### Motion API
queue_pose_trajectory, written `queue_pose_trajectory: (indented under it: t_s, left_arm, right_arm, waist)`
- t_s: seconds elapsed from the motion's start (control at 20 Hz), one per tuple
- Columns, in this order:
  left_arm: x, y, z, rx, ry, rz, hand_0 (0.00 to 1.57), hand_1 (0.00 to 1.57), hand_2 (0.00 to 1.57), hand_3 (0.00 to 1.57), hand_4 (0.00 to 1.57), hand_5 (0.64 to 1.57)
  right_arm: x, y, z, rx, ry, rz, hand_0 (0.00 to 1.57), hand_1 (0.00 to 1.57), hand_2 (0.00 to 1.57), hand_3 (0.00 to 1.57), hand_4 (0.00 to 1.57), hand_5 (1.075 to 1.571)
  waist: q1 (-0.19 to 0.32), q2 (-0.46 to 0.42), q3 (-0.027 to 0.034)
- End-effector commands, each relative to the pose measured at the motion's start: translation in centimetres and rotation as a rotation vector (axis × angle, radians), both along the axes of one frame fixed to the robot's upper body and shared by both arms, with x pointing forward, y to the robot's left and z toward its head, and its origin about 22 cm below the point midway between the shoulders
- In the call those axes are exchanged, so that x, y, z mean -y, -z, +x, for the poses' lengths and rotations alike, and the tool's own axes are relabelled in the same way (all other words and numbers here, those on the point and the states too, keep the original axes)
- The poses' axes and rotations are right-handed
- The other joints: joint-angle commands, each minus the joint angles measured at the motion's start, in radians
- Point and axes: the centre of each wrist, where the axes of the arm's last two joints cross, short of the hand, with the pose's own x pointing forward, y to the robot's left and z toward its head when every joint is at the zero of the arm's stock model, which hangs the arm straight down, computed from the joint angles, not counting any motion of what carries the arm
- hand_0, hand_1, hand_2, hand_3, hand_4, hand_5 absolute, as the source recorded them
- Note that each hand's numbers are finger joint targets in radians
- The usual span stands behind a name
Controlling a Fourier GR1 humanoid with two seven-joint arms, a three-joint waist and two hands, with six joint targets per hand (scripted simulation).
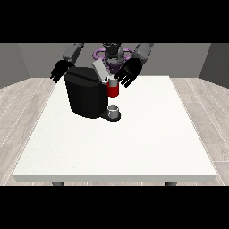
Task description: Insert the coffee pod into the coffee machine and close the lid
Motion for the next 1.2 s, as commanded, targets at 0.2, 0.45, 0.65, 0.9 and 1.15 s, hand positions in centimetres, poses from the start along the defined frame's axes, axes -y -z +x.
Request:
queue_pose_trajectory:
  t_s: [0.2,0.45,0.65,0.9,1.15]
  left_arm:
    - [1.1,1.8,0.0,-0.004,0.005,0.032,1.05,1.05,1.12,0.96,0.36,1.571]
    - [-2.1,0.9,-0.3,0.004,0.016,0.064,0.91,0.91,1.02,0.86,0.36,1.571]
    - [-1.2,-0.7,-0.2,-0.015,0.05,0.141,0.0,0.0,0.0,0.0,0.0,1.571]
    - [-1.4,-2.6,-0.3,-0.008,0.022,0.157,0.0,0.0,0.0,0.0,0.0,1.571]
    - [0.0,-0.9,-0.2,-0.015,0.08,0.148,0.0,0.0,0.0,0.0,0.0,1.571]
  right_arm:
    - [-0.2,-0.3,-0.1,-0.025,0.014,0.0,0.0,0.0,0.0,0.0,0.41,1.571]
    - [-0.5,-1.3,0.0,0.035,0.0,0.005,0.0,0.0,0.0,0.0,0.48,1.571]
    - [-0.4,-0.3,0.2,0.029,-0.009,0.001,0.0,0.0,0.0,0.0,0.46,1.571]
    - [0.2,1.7,-0.7,0.01,-0.009,0.017,0.0,0.0,0.0,0.0,0.41,1.571]
    - [0.9,1.0,0.2,-0.018,0.051,0.002,0.0,0.0,0.0,0.0,0.36,1.571]
  waist:
    - [-0.004,-0.02,-0.0005]
    - [-0.002,0.016,-0.0006]
    - [0.006,0.026,-0.0001]
    - [-0.006,0.0,0.0002]
    - [0.04,-0.02,-0.0001]
